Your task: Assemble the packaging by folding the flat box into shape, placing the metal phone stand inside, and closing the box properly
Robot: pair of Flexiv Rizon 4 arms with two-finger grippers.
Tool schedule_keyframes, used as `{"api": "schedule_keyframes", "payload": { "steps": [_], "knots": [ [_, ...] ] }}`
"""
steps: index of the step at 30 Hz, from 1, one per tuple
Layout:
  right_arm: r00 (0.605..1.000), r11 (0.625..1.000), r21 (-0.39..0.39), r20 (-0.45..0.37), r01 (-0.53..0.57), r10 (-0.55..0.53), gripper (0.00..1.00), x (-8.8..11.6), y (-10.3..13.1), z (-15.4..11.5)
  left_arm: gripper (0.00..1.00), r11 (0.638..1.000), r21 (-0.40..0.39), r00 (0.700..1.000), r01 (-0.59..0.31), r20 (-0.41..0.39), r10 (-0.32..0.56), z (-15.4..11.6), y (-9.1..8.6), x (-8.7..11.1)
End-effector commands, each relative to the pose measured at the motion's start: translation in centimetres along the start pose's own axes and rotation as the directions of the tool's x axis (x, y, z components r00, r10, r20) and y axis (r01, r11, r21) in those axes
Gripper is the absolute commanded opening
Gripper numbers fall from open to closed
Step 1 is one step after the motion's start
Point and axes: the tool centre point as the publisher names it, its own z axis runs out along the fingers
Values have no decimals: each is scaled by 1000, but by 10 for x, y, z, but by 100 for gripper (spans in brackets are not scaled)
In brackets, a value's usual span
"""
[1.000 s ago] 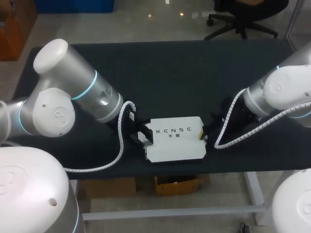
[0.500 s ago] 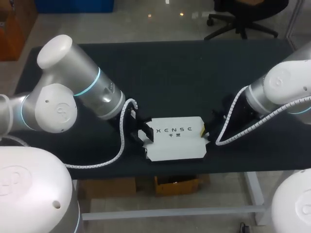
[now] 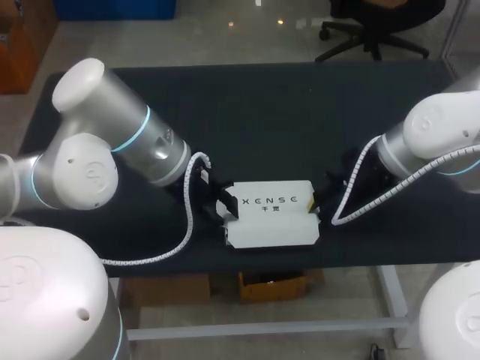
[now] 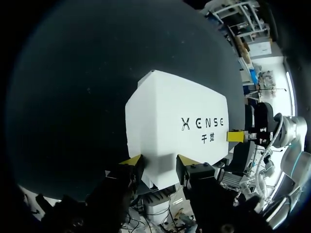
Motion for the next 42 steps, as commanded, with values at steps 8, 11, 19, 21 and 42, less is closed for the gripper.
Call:
{"api": "schedule_keyframes", "payload": {
  "steps": [8,11,19,21,42],
  "knots": [
    [1000,1000,0,-20,-1,1,35,0,-2,3,43,1000,-4,996,30,-85,-30,6,1,-7],
    [1000,1000,-2,-24,0,0,35,1,-2,3,42,1000,-13,993,28,-111,-29,6,0,-9],
    [1000,1000,-5,-31,1,-1,35,3,-5,5,42,1000,-19,987,12,-160,-15,9,-3,-12],
    [1000,1000,-6,-31,0,0,35,3,-5,6,42,1000,-17,986,12,-166,-15,10,-3,-12],
    [1000,999,-23,-10,-29,29,35,-1,-7,8,40,999,-35,984,19,-174,-25,13,-6,-5]
  ]
}}
